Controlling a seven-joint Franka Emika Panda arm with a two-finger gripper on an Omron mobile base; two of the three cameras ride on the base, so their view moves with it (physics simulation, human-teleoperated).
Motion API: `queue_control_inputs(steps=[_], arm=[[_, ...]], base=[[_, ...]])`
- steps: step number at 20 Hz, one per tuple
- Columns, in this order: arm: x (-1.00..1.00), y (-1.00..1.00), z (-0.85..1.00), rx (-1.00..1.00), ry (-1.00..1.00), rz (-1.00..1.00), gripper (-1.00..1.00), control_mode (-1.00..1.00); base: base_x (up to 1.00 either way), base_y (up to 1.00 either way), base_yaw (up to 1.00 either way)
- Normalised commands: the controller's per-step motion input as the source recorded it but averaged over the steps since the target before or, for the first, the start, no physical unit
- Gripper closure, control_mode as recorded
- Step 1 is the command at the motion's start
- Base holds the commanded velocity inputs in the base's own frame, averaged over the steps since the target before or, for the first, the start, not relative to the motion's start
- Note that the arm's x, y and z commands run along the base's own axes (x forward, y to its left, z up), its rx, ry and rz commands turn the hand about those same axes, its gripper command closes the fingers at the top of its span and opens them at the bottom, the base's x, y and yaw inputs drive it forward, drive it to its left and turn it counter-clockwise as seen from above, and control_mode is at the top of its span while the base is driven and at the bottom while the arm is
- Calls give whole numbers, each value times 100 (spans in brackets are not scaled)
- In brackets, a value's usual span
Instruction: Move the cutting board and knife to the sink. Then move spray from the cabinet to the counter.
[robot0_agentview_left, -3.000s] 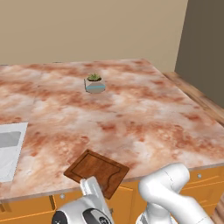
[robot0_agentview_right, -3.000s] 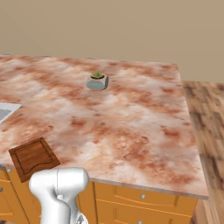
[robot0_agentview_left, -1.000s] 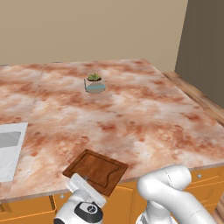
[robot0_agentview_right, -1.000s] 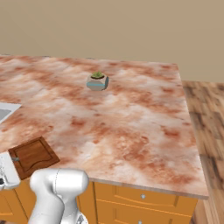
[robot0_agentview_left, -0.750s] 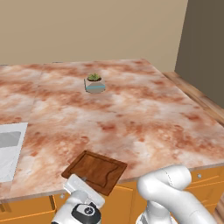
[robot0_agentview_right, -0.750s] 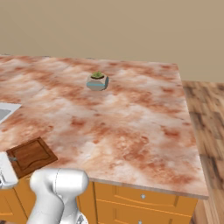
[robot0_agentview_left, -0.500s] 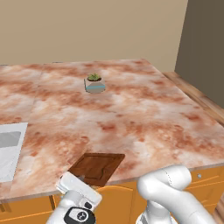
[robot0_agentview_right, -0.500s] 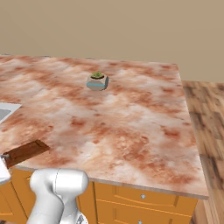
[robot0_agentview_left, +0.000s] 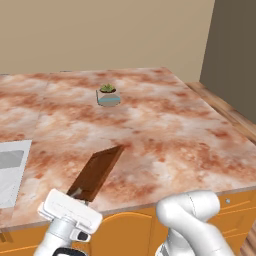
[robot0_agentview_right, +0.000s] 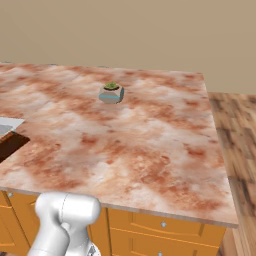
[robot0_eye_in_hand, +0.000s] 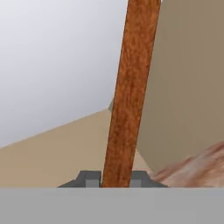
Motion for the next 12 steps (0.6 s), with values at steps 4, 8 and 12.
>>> queue_control_inputs(steps=[4,8,12], arm=[[-39,4,100,-1,-21,-13,100,-100],[-12,0,78,-4,3,-21,100,-100],[9,-37,55,0,32,-29,100,-100]], base=[[0,0,0],[0,0,0],[0,0,0]])
